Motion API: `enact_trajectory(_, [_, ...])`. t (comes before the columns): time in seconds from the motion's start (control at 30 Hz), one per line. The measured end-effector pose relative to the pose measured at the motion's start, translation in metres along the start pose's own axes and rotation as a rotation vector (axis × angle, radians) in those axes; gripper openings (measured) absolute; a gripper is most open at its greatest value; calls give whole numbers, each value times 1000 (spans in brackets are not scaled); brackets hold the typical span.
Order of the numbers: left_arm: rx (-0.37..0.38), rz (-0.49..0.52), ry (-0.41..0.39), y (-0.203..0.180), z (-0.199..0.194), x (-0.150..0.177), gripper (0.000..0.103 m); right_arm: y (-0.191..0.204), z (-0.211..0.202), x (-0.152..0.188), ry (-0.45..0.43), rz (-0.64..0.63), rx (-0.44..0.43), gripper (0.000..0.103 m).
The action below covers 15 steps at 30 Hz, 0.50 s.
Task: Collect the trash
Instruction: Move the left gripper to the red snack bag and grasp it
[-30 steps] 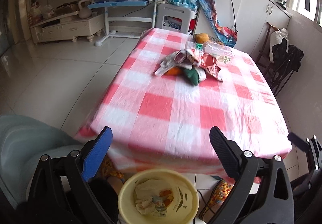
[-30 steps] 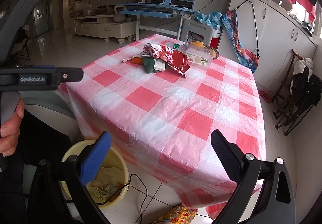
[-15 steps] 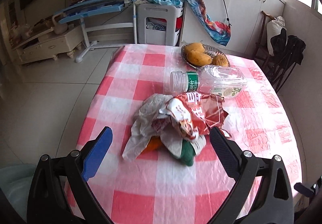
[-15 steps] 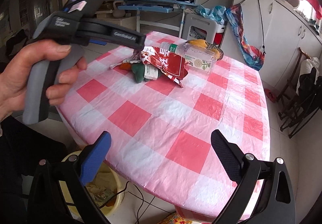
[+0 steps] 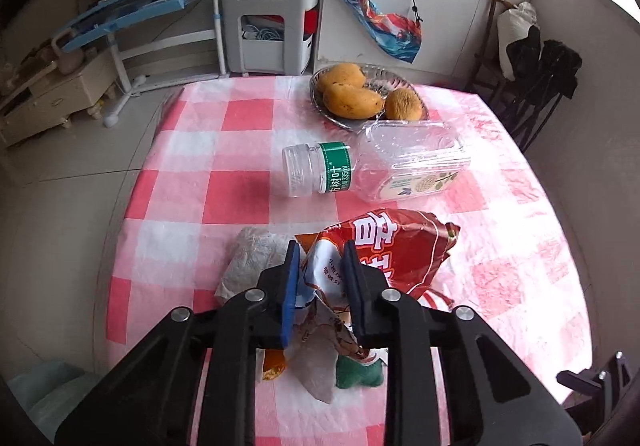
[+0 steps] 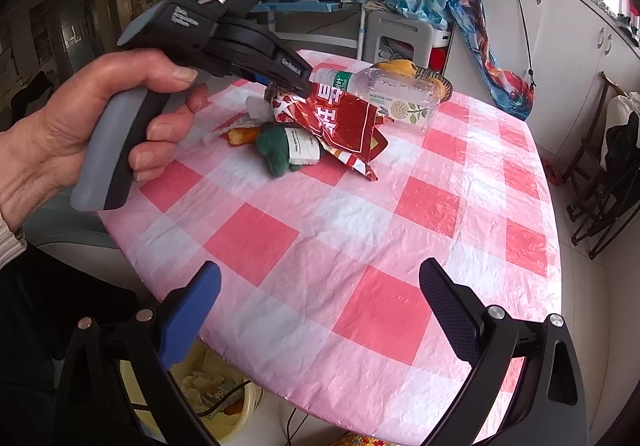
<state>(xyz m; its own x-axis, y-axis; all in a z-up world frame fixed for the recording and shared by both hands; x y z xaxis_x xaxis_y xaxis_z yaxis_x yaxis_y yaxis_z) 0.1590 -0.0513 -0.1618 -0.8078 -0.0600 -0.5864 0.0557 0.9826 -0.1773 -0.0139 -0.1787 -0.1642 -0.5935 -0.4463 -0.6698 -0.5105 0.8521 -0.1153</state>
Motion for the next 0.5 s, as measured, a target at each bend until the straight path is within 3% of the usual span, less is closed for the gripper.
enact_trajectory(0.13, [81,-76,-49,14,-48,2,20,4,-2,-2,-10,-4,-3,95])
enact_trajectory(0.27, [112,-135,-36,43,-82,29,20,6,-3,-3,-16,0,-8,95])
enact_trajectory(0.33, [95,-152,9,58,-83,50,20,8,-3,-4,-17,1,-11,95])
enact_trajectory(0.43, [-4,-139,108,80,-70,87,23,9,-2,-4,-15,9,-17,95])
enact_trajectory(0.5, [-27,-124,164,85,-61,102,25,9,-1,-5,-13,17,-18,95])
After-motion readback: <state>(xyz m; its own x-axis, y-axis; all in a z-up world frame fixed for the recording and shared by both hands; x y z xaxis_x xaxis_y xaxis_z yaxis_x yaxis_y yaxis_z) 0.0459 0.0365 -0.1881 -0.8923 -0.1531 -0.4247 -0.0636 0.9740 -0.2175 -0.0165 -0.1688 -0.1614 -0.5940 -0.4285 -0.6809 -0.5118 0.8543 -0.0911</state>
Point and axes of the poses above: each gripper's, at about its wrist camera, not at the fingertips, and z roughly the way its jaws point, y to its left, x to its underside, the point moved 10 cm from there along z, roughly the way its jaws point, and after that the axes turned 7 degrees about -z, right-handed, at the moved point
